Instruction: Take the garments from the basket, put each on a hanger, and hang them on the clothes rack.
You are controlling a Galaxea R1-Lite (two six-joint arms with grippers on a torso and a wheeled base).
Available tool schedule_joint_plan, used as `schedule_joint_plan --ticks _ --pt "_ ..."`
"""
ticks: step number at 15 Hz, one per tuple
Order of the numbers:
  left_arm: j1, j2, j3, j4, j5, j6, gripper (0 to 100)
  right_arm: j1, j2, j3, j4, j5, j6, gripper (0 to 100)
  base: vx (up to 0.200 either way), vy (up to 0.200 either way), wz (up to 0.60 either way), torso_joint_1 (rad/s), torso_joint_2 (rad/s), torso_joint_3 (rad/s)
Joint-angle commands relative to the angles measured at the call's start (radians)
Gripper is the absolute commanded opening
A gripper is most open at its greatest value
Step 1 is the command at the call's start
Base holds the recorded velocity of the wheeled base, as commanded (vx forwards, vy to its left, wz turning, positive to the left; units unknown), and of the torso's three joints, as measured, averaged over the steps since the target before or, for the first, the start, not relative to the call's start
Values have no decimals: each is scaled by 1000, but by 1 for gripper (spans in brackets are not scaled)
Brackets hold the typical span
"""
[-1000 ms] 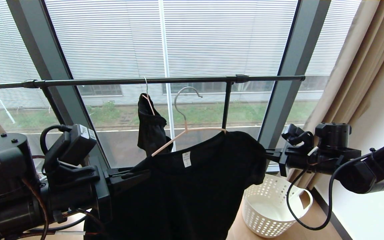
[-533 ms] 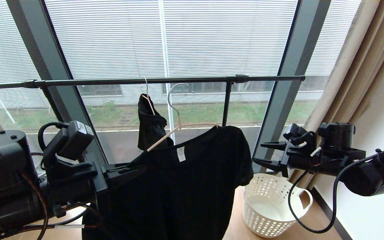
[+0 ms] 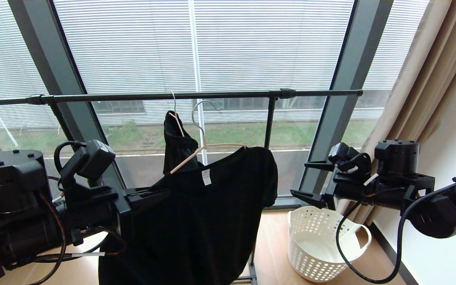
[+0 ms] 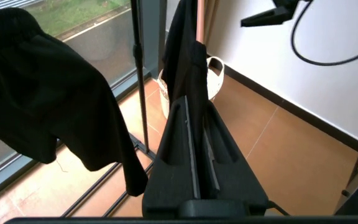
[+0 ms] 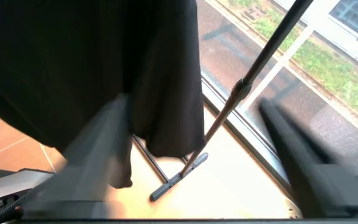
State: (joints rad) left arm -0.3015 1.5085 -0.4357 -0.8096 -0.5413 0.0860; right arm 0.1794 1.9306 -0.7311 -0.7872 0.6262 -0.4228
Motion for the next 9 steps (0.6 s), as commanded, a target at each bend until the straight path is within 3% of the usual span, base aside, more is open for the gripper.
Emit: schedule_joint_plan --ticks 1,6,9 --pt "1 9 -3 0 1 0 0 32 -52 15 0 -14 12 100 0 0 0 0 0 0" --pt "2 4 -3 0 3 3 0 75 -84 16 2 -128 39 100 0 0 0 0 0 0" --pt "2 7 -6 0 3 3 0 84 -94 15 0 -146 45 100 0 0 0 0 0 0"
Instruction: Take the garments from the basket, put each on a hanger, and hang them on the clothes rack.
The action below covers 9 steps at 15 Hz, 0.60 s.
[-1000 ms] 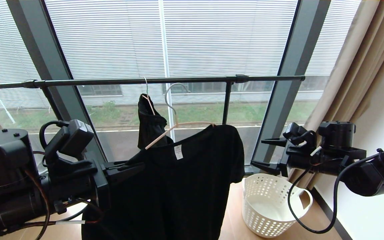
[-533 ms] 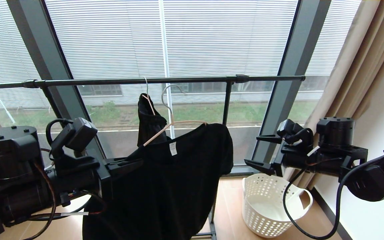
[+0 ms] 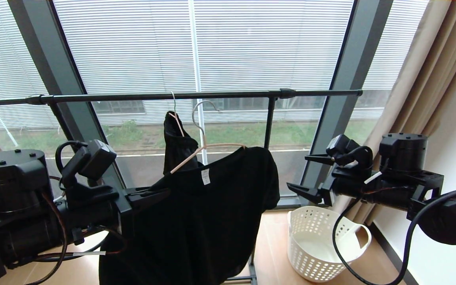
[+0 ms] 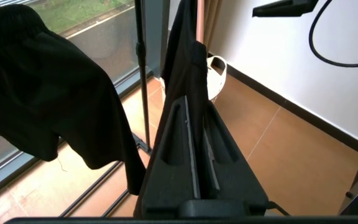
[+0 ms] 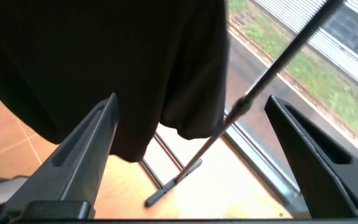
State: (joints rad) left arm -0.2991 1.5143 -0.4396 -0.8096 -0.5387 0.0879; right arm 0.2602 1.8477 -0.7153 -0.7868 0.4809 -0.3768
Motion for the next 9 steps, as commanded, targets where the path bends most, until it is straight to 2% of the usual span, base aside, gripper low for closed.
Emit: schedule_joint_plan --ticks 1,6,9 --pt "0 1 -2 0 0 1 0 4 -15 -3 0 -4 6 100 0 0 0 0 0 0" --pt "0 7 -5 0 2 -2 0 30 -19 -26 -3 -90 56 100 0 0 0 0 0 0" --pt "6 17 -11 0 3 -4 0 36 -22 -42 1 -107 85 100 0 0 0 0 0 0"
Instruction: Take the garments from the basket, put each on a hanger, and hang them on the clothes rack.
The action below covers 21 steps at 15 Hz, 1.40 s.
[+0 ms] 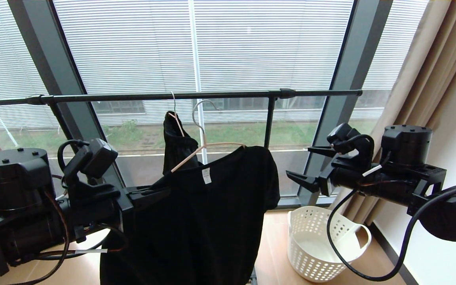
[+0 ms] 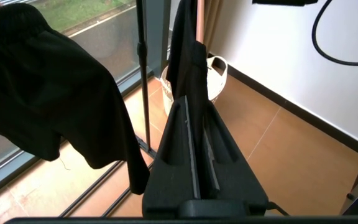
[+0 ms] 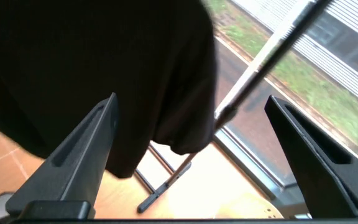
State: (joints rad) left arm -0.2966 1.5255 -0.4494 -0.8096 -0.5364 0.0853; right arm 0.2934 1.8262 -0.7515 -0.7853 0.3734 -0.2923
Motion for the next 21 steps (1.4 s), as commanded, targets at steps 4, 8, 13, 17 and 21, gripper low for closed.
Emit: schedule_joint_plan --ticks 4,8,13,17,21 --pt "4 35 -17 0 18 -4 0 3 2 -12 1 -11 2 100 0 0 0 0 0 0" --pt "-18 84 -49 0 139 -55 0 3 2 -12 1 -19 2 100 0 0 0 0 0 0" --pt "-72 116 -89 -2 277 -95 0 1 12 -12 0 -28 2 100 0 0 0 0 0 0" --pt "-139 208 -141 -31 437 -167 0 1 13 -12 -2 -30 2 100 0 0 0 0 0 0" --pt "-168 311 -127 -229 512 -187 0 1 15 -11 -2 -30 2 100 0 0 0 0 0 0"
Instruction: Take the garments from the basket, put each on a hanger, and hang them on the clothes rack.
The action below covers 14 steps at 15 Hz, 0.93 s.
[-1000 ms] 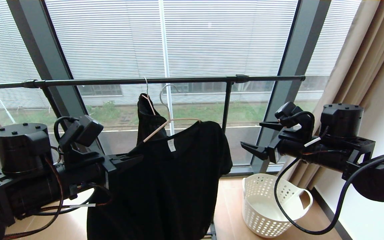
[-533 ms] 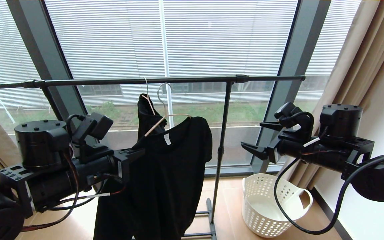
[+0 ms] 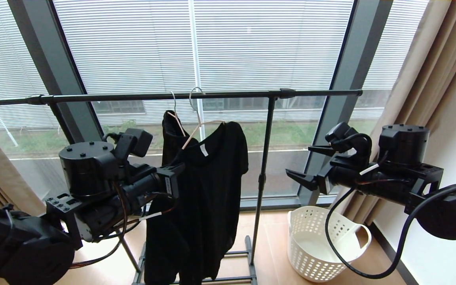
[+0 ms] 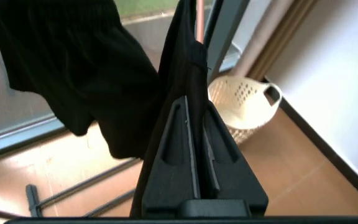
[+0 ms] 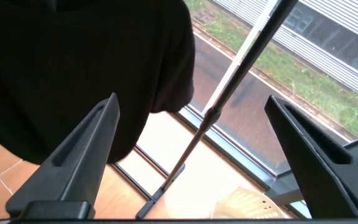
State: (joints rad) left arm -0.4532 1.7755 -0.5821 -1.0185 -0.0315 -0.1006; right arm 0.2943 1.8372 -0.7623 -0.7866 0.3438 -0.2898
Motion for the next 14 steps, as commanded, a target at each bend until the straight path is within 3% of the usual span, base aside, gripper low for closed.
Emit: schedule_joint_plan --ticks 1,5,9,14 --pt "-12 70 5 -32 12 -1 0 0 8 0 0 0 0 100 0 0 0 0 0 0" --pt "-32 119 -2 -75 48 -2 0 2 13 5 -3 -22 -2 100 0 0 0 0 0 0" --pt "-90 159 -41 -77 160 -31 0 0 2 6 -6 -22 -2 100 0 0 0 0 0 0" --pt "-91 174 -150 -28 163 -40 0 -1 -9 -2 -8 -23 -2 100 0 0 0 0 0 0"
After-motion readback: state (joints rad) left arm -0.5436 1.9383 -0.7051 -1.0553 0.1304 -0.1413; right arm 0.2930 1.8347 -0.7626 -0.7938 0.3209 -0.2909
